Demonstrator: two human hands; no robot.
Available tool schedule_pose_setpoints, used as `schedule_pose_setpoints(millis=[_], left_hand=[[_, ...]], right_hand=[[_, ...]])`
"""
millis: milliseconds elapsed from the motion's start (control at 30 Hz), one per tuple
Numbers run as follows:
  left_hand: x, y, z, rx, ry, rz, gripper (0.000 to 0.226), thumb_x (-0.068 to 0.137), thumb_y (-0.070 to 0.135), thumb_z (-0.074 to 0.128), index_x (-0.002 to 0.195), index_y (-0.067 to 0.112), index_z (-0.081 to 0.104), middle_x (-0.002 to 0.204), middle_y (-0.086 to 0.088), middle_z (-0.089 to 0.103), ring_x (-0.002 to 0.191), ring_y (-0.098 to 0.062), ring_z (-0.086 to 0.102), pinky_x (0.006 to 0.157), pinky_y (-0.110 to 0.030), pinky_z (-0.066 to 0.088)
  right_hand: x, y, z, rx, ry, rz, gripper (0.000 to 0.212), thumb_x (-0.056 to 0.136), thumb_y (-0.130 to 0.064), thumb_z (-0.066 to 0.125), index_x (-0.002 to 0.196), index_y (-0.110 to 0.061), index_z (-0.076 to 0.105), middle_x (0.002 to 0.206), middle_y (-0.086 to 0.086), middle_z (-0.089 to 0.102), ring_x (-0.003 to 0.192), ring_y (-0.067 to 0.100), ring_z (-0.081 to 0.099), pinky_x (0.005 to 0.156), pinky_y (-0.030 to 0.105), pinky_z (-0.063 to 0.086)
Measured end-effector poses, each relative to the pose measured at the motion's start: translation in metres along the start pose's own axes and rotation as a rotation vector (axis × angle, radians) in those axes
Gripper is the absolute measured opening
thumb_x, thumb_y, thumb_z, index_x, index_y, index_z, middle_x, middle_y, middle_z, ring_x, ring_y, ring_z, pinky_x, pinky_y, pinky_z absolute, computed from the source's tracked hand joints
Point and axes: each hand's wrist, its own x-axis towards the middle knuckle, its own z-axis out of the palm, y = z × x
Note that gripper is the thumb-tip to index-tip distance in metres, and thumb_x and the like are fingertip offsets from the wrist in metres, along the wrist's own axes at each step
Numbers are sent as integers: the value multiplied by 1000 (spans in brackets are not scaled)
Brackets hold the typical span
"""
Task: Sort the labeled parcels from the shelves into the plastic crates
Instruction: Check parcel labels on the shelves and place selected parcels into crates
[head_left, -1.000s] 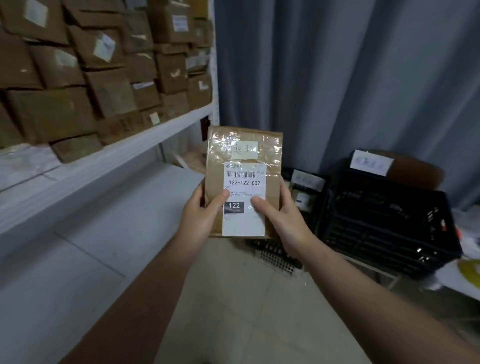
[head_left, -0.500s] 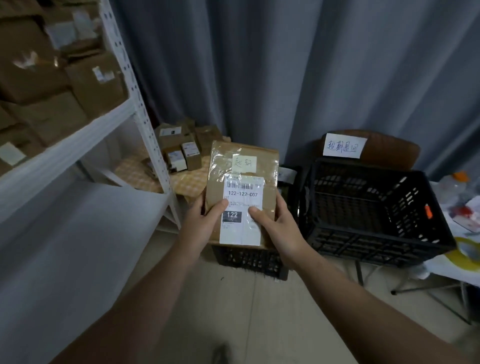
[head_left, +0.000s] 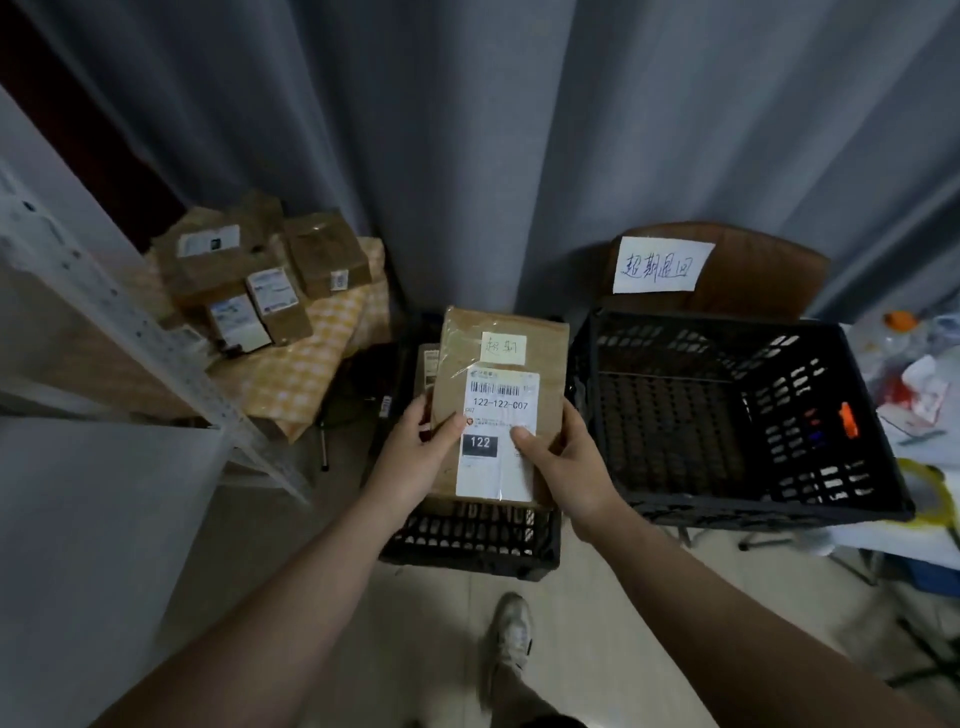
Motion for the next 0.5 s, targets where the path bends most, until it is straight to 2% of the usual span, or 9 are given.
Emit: schedule_pose_setpoints(millis=[67, 167, 200, 267, 300, 367, 500], left_hand=[[32, -9, 12, -7, 16, -38, 44, 97, 33, 52, 139, 32, 42, 125, 7, 57, 115, -13, 56, 94, -32, 46], [74, -31, 26, 77, 15, -90, 43, 99, 31, 48, 141, 28, 43, 130, 6, 54, 119, -14, 52, 101, -35, 43], [86, -43, 30, 88, 10, -108, 42, 100, 29, 47, 141, 27, 43, 132, 6, 53, 116, -11, 52, 98, -30, 44], [108, -68, 36, 124, -11, -177, 37, 101, 25, 44, 139, 23, 45, 125, 7, 52, 99, -2, 53, 79, -13, 42], [118, -82, 38, 151, -26, -224, 35, 102, 24, 43, 137, 21, 45, 120, 6, 52, 90, 0, 53, 73, -11, 42], [137, -114, 40, 168, -38, -294, 33, 102, 21, 42, 135, 19, 48, 122, 3, 56, 93, -6, 55, 84, -22, 47], [169, -177, 44, 214, -130, -422, 35, 101, 12, 44, 135, 17, 49, 128, -5, 58, 110, -19, 57, 91, -32, 48]], right_hand=[[34, 8, -11, -45, 7, 29, 62, 89, -20, 67, 143, -24, 36, 120, -6, 66, 107, 12, 65, 93, 39, 54], [80, 34, -20, -141, 20, 105, 62, 88, -24, 68, 142, -25, 38, 123, -7, 63, 113, 15, 61, 96, 43, 52], [92, 46, -20, -172, 29, 140, 63, 88, -26, 69, 142, -25, 38, 124, -7, 62, 114, 16, 60, 96, 44, 52], [114, 75, -16, -218, 49, 215, 67, 85, -32, 70, 143, -25, 36, 124, -5, 62, 111, 17, 61, 94, 45, 53], [123, 91, -13, -238, 58, 257, 71, 83, -37, 71, 143, -25, 35, 123, -3, 63, 109, 19, 62, 91, 46, 54], [141, 125, -6, -302, 65, 338, 77, 81, -40, 69, 145, -25, 30, 122, 0, 63, 106, 22, 64, 88, 48, 55], [164, 175, 10, -358, 84, 451, 67, 92, -21, 62, 147, -18, 24, 126, 4, 60, 105, 22, 61, 90, 43, 54]])
